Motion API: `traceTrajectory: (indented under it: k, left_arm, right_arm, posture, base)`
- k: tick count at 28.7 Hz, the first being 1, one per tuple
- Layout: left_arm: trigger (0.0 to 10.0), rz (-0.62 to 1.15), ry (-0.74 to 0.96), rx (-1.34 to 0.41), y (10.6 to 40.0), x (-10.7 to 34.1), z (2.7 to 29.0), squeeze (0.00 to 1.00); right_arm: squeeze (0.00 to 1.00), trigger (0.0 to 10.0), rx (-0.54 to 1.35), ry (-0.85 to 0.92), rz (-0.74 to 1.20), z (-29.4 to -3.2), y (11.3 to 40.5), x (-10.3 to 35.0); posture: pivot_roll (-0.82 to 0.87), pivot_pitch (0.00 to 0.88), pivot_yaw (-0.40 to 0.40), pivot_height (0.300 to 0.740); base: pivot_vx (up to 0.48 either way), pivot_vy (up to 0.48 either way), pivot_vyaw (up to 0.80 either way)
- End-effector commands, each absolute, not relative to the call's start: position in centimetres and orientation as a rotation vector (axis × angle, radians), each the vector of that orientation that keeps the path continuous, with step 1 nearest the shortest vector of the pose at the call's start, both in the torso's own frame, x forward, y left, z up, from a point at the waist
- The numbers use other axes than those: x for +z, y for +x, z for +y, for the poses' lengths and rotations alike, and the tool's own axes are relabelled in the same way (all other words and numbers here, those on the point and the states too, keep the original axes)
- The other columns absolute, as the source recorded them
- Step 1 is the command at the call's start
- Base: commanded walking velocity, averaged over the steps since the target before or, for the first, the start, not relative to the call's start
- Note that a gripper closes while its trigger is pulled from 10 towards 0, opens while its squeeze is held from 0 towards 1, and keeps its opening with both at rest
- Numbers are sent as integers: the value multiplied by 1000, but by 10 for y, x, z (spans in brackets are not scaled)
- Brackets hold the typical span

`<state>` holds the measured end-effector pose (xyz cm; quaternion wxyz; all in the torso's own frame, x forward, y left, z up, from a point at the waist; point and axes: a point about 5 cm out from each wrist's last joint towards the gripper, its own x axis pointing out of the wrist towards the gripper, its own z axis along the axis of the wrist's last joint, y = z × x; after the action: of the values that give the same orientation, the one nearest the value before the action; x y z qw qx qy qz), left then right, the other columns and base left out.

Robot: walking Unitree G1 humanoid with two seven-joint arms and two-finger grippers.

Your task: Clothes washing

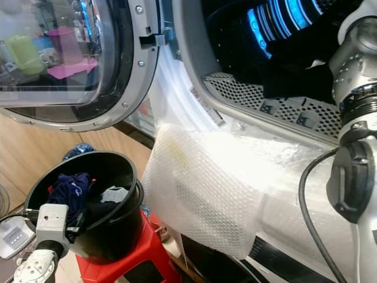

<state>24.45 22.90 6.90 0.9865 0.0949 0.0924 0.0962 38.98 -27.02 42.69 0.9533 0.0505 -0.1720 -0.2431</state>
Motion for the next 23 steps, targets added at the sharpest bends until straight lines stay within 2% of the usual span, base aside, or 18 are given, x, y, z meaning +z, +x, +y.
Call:
traceTrajectory:
  k: [1, 6, 11, 15, 18, 19, 20, 21, 23]
  left_arm:
    - [10000, 226, 197, 199, 238, 62, 230, 0]
    - [10000, 219, 192, 203, 238, 63, 230, 0]
    - [10000, 192, 189, 210, 240, 67, 229, 0]
    - [10000, 201, 188, 200, 241, 66, 229, 0]
    - [10000, 207, 187, 192, 240, 65, 228, 0]
    - [10000, 211, 187, 191, 239, 64, 228, 0]
    - [10000, 212, 187, 191, 239, 64, 228, 0]
    - [10000, 212, 187, 190, 239, 64, 227, 0]
    - [10000, 212, 187, 187, 239, 64, 227, 0]
  right_arm:
    - [0, 10000, -639, 59, -368, -301, 375, 433]
    - [0, 10000, -634, 10, -412, -303, 369, 445]
    - [0, 10000, -678, -5, -540, -302, 362, 459]
    - [0, 10000, -580, -6, -490, -290, 374, 444]
    - [0, 10000, -449, 154, -447, -279, 385, 431]
    - [745, 10000, -398, 193, -410, -275, 390, 422]
    - [745, 10000, -392, 182, -400, -274, 391, 420]
    - [1000, 10000, -388, 177, -395, -273, 392, 419]
    - [1000, 10000, -373, 171, -392, -271, 392, 419]
  posture:
    - [6, 56, 30, 740]
    - [1, 59, 34, 740]
    - [2, 61, 41, 740]
    - [5, 54, 46, 740]
    - [3, 50, 43, 740]
    - [4, 50, 46, 740]
    - [4, 50, 46, 740]
    - [4, 49, 49, 740]
    - [-2, 57, 49, 740]
  base:
    - [0, 0, 0]
    - [0, 0, 0]
    - [0, 0, 0]
    - [0, 0, 0]
    - [0, 0, 0]
    - [0, 0, 0]
    - [0, 0, 0]
    - [0, 0, 0]
    - [0, 0, 0]
